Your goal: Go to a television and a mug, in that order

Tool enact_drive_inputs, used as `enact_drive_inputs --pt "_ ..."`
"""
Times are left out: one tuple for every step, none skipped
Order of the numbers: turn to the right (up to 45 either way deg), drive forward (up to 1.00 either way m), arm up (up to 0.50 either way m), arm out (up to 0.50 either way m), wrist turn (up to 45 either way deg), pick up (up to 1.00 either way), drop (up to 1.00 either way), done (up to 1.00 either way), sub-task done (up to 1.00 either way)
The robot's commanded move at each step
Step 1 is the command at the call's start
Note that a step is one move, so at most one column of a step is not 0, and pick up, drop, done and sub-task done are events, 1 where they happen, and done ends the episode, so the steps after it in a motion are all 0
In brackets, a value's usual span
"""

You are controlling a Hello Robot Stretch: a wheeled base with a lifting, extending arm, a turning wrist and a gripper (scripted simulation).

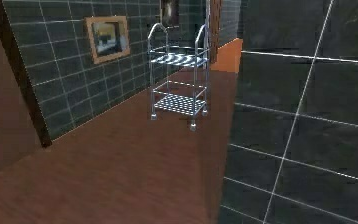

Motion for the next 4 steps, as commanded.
enact_drive_inputs --pt "0.0 0.8 0.0 0.0 0.0 0.0 0.0 0.0 0.0" --pt "18.0 0.0 0.0 0.0 0.0 0.0 0.0 0.0 0.0" --pt "0.0 1.0 0.0 0.0 0.0 0.0 0.0 0.0 0.0" --pt "0.0 1.0 0.0 0.0 0.0 0.0 0.0 0.0 0.0"
